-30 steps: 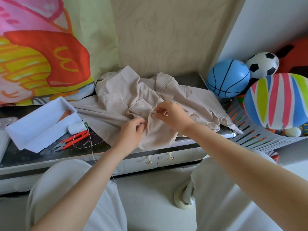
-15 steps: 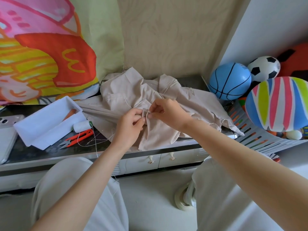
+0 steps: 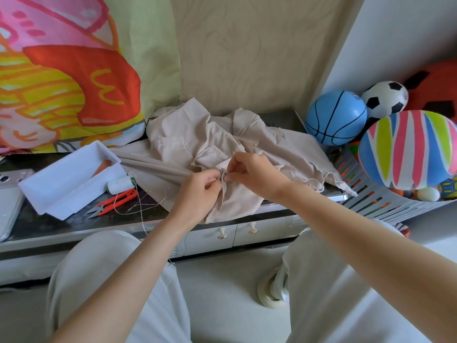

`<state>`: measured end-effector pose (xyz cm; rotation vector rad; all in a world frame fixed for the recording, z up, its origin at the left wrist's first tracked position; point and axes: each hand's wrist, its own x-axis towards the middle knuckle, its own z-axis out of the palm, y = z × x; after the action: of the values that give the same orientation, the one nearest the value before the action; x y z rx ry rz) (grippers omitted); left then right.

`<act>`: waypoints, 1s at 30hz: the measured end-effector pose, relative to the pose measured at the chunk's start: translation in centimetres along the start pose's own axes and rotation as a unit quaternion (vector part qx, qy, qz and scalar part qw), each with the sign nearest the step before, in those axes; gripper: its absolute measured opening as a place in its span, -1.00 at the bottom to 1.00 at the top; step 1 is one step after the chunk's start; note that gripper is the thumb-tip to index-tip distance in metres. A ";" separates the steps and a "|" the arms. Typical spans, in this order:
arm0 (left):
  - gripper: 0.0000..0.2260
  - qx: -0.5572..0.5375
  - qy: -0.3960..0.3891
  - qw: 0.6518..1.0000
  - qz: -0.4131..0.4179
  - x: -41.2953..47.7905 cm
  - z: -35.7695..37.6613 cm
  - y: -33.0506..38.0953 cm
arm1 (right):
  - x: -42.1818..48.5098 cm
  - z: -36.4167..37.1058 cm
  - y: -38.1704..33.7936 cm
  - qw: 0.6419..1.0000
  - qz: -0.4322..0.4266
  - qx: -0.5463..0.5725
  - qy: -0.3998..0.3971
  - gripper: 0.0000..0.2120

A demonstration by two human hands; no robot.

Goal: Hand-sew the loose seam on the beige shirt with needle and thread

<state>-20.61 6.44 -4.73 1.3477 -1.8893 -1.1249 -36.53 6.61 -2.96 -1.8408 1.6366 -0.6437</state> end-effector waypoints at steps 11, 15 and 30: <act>-0.89 0.052 0.030 0.996 0.067 0.0 -0.2 -0.4 | -1.2 -0.6 -0.5 0.999 -0.023 -0.015 -0.029 -0.66; -0.87 0.044 0.045 0.995 0.082 0.2 -1.1 -0.6 | -1.0 -1.2 -0.4 0.997 -0.036 -0.065 -0.017 -0.79; -0.85 -0.275 0.041 0.960 -0.037 0.1 -2.4 0.4 | -0.9 -1.1 -2.5 1.000 -0.010 -0.006 0.023 -0.90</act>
<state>-18.92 5.62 -3.16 1.1264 -1.3316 -1.4687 -35.66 7.53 -0.41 -1.8665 1.6561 -0.6914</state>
